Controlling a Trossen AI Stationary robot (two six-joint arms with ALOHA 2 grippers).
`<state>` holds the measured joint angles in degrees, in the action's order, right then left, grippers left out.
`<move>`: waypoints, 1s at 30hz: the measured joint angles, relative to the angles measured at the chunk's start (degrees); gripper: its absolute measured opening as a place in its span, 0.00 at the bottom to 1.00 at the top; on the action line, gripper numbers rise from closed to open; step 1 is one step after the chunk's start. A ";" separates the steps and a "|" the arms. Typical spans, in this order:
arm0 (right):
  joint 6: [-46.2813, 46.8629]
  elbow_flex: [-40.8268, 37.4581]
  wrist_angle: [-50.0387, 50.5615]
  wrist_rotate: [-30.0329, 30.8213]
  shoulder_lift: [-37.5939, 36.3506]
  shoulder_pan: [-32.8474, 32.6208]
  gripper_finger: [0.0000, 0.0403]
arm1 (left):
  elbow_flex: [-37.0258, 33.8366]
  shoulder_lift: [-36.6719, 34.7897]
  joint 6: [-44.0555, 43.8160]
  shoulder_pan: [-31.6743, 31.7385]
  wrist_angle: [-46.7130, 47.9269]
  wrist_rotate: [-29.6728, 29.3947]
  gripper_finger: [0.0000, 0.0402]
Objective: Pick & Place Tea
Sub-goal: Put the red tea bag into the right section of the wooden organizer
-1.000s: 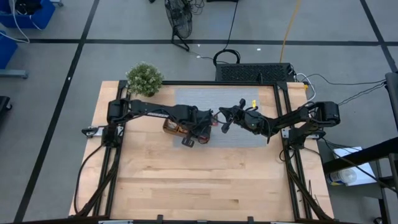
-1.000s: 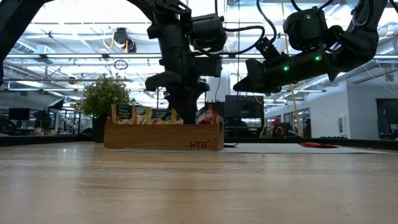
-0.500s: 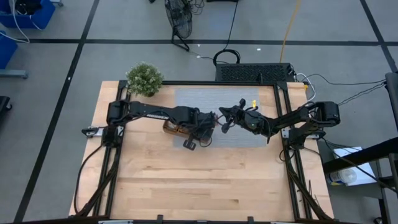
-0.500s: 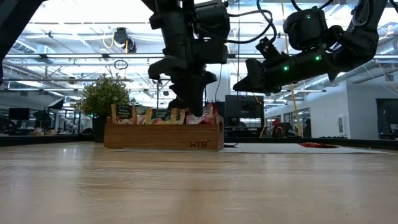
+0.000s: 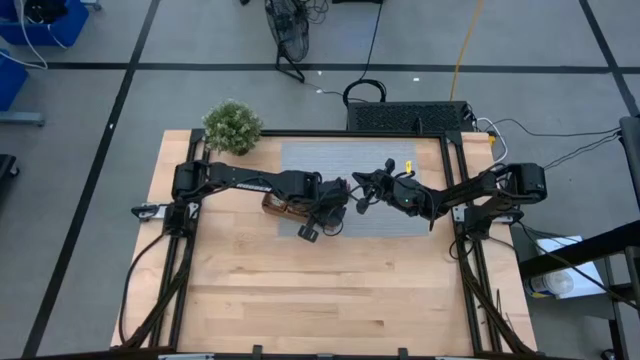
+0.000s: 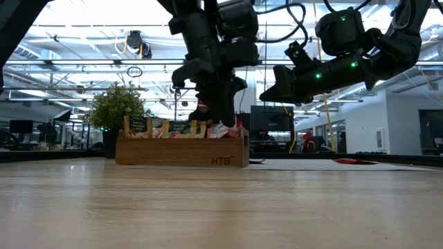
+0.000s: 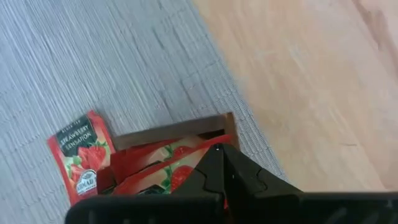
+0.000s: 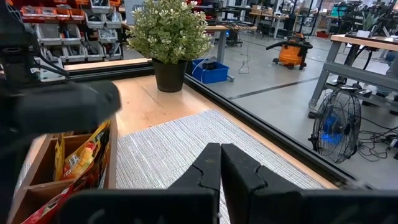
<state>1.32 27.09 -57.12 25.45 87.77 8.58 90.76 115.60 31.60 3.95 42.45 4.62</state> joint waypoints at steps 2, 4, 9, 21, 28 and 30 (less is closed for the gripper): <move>0.01 0.00 0.02 0.00 0.00 0.00 0.00 | -0.08 0.18 -0.27 0.49 0.23 0.33 0.01; 0.01 0.00 0.00 0.00 0.00 0.00 0.00 | -0.62 0.18 -0.38 0.77 -0.05 0.50 0.01; -0.01 0.00 0.04 0.00 0.00 0.00 0.00 | -2.55 0.18 -0.25 1.47 -2.76 3.86 0.01; 0.84 -0.79 0.30 0.00 0.04 0.15 0.00 | -3.19 2.22 -0.68 2.47 -5.28 5.01 0.01; 0.82 -0.79 -0.14 0.00 0.04 0.15 0.00 | -3.19 2.08 -1.90 2.74 -3.78 4.53 0.01; 0.82 -0.79 -0.47 0.00 0.04 0.15 0.00 | -3.23 0.95 -1.87 2.42 -2.72 4.39 0.01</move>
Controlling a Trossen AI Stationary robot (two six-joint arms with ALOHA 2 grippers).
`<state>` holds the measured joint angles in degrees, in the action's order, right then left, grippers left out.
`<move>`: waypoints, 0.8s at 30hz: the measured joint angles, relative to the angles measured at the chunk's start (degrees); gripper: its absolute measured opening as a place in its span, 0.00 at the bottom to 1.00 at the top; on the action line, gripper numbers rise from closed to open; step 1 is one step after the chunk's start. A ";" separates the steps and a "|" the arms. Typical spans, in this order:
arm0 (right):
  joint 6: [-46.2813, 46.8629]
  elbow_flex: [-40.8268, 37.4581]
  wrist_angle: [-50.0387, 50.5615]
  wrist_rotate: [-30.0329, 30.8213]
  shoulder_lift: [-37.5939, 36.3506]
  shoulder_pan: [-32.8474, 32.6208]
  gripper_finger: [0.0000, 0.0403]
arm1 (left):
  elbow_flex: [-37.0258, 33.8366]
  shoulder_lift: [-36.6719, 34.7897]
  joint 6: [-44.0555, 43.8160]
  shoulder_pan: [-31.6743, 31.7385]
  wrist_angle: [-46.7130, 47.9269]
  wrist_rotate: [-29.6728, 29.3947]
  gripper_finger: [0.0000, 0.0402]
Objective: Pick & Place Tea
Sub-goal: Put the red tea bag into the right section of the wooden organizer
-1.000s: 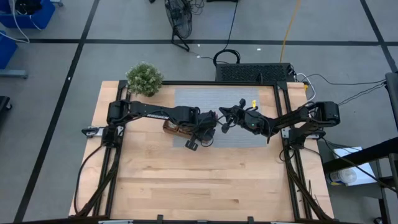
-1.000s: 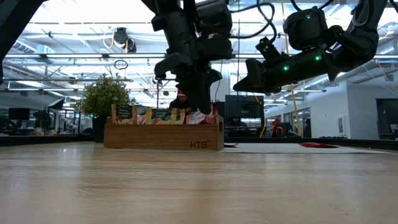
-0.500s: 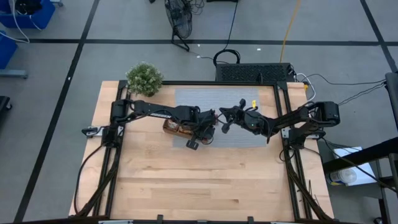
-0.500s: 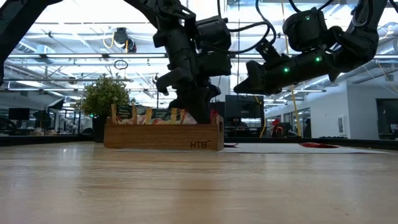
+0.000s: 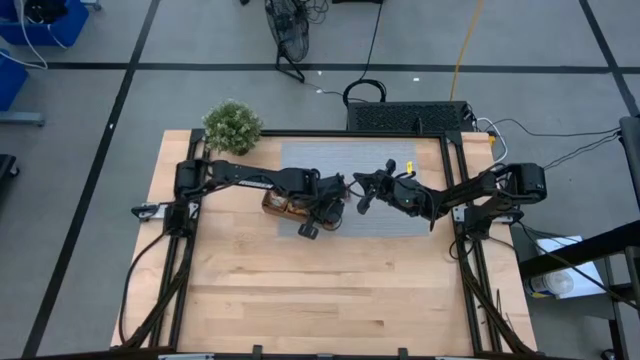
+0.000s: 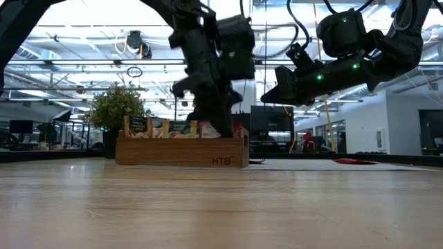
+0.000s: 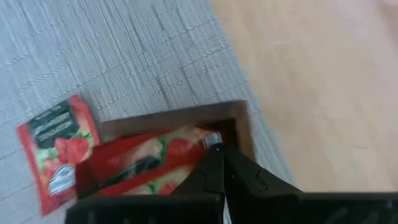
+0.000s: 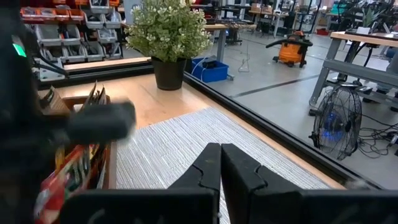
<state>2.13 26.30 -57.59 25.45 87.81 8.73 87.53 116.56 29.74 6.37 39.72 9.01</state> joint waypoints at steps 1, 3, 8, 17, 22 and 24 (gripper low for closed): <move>0.00 0.00 -0.03 0.00 0.00 0.00 0.00 | 0.01 -0.57 0.15 -0.12 -0.02 -0.18 0.01; 0.00 0.00 -0.01 0.00 -0.02 0.09 0.00 | 0.02 -2.08 0.63 -0.36 0.45 -0.25 0.01; 0.02 0.00 -0.39 0.00 -0.02 0.20 0.00 | 0.07 -3.04 1.18 -0.78 0.57 -0.50 0.01; 0.00 0.00 -0.77 0.00 -0.02 0.20 0.00 | 0.04 -2.58 0.06 0.26 2.11 -1.23 0.01; -0.20 0.00 -0.89 -0.02 -0.02 0.20 0.00 | 0.07 0.18 -0.27 1.05 1.24 1.38 0.01; -0.20 -0.01 -0.84 -0.01 -0.02 0.17 0.00 | 0.08 1.57 -0.20 1.33 0.98 1.61 0.01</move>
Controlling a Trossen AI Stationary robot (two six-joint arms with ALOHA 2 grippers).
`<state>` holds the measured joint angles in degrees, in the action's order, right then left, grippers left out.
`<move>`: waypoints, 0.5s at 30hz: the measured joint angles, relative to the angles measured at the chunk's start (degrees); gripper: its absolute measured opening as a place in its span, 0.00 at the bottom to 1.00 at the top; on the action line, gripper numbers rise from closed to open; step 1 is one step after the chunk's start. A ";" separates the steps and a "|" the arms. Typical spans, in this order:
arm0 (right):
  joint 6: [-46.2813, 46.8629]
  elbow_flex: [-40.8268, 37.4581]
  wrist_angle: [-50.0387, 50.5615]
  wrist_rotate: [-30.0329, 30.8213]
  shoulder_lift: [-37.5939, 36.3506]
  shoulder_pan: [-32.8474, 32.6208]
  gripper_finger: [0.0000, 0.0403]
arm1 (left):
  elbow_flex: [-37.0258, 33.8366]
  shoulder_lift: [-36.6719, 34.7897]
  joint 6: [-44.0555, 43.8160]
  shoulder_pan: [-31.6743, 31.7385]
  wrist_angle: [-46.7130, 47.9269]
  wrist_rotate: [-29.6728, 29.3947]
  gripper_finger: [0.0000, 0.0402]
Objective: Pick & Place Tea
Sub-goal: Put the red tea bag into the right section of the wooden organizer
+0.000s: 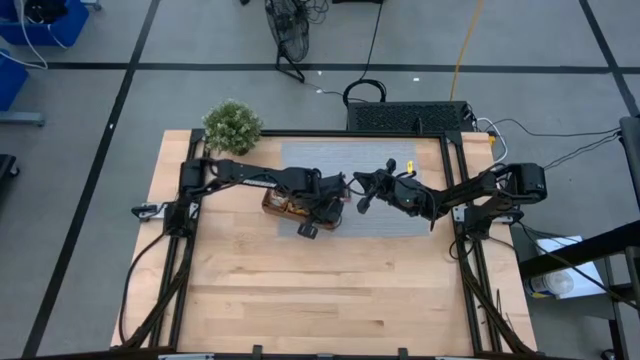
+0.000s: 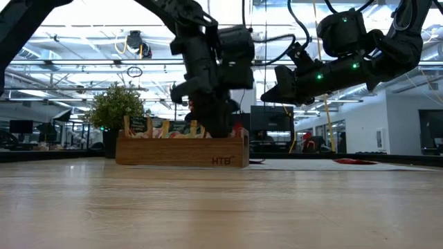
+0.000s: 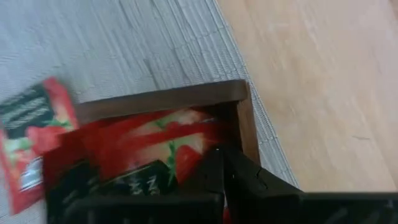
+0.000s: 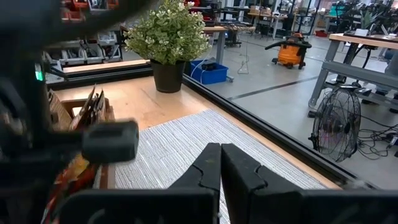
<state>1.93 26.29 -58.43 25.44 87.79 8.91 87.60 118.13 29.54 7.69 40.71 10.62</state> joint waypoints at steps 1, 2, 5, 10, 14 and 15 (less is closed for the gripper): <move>-0.02 -0.01 0.00 -0.01 0.00 0.01 0.00 | 0.03 0.74 -0.04 0.10 -0.14 0.19 0.01; -0.01 -0.01 0.00 0.01 0.00 0.02 0.00 | 0.09 1.58 -0.12 0.22 -0.40 0.27 0.01; -0.02 -0.01 0.02 0.01 0.00 0.02 0.00 | 0.31 3.31 -0.76 0.73 -0.78 1.10 0.02; 0.00 -0.01 0.00 0.01 0.00 0.02 0.00 | 0.25 4.07 -1.20 0.80 -0.98 0.80 0.01; -0.02 -0.01 0.00 0.01 0.00 0.02 0.00 | 0.14 3.56 -1.44 0.52 -1.91 -1.01 0.02; -0.02 -0.01 -0.02 0.01 0.00 0.02 0.00 | 0.14 3.56 -1.45 0.18 -2.15 -2.35 0.02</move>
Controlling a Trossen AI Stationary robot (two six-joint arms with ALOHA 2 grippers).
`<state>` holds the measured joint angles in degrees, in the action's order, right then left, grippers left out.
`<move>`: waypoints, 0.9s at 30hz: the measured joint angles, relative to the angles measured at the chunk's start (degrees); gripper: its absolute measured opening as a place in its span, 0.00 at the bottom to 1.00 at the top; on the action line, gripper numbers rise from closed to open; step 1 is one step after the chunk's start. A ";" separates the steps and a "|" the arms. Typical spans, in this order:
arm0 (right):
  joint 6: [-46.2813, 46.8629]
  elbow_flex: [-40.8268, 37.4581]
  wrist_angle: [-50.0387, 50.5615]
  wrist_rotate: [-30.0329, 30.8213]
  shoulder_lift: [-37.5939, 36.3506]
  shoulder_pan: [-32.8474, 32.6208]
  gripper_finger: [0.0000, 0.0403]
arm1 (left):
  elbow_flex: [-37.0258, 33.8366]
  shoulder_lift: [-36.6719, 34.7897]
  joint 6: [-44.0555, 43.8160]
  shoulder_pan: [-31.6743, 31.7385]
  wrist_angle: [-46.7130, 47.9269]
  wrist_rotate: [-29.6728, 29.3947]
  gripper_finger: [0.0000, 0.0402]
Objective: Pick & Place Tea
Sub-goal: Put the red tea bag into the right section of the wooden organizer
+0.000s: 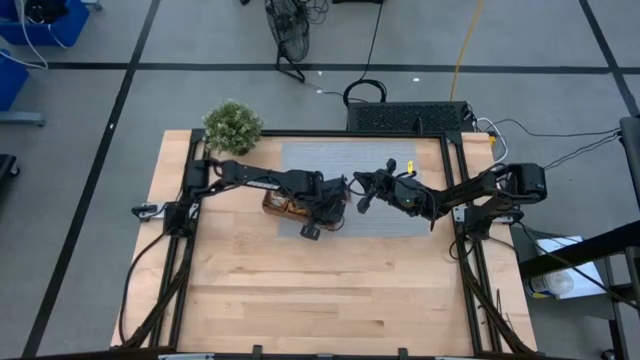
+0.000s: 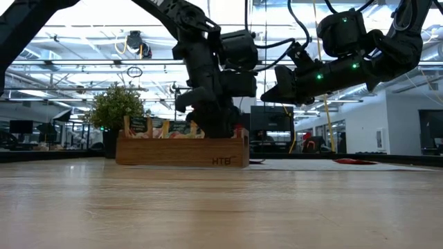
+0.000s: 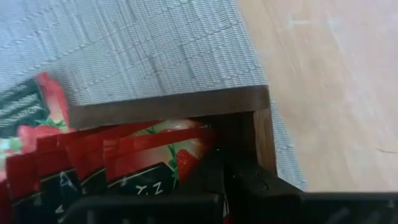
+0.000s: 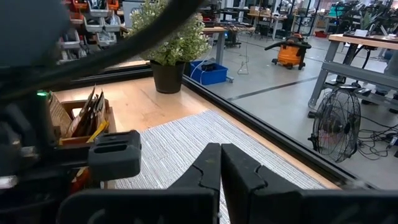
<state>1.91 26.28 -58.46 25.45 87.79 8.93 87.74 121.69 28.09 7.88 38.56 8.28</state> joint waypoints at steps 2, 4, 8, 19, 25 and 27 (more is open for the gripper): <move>0.00 0.00 0.00 -0.02 0.00 -0.02 0.00 | 0.00 -0.09 0.03 -0.55 -0.71 -3.60 0.01; 0.00 0.00 0.00 -0.02 0.00 -0.02 0.00 | 0.00 -0.09 0.05 -0.97 -1.15 -7.07 0.01; 0.01 0.00 -0.47 -1.56 0.00 -0.02 0.00 | -0.04 -0.04 0.69 -1.76 -1.56 -10.95 0.01; 0.44 0.00 -0.46 -3.17 0.00 -0.40 0.00 | -0.14 0.07 1.37 -2.53 -1.59 -23.68 0.01; 0.45 0.00 -0.44 -4.76 0.00 -0.42 0.00 | -0.20 0.15 1.47 -2.71 -1.48 -27.32 0.00; 0.46 0.00 -0.45 -4.94 0.00 -0.42 0.00 | -0.22 0.15 1.49 -2.90 -1.44 -27.44 0.01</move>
<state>2.37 26.28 -58.91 20.52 87.79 8.51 87.53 121.84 29.58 4.98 37.12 -19.16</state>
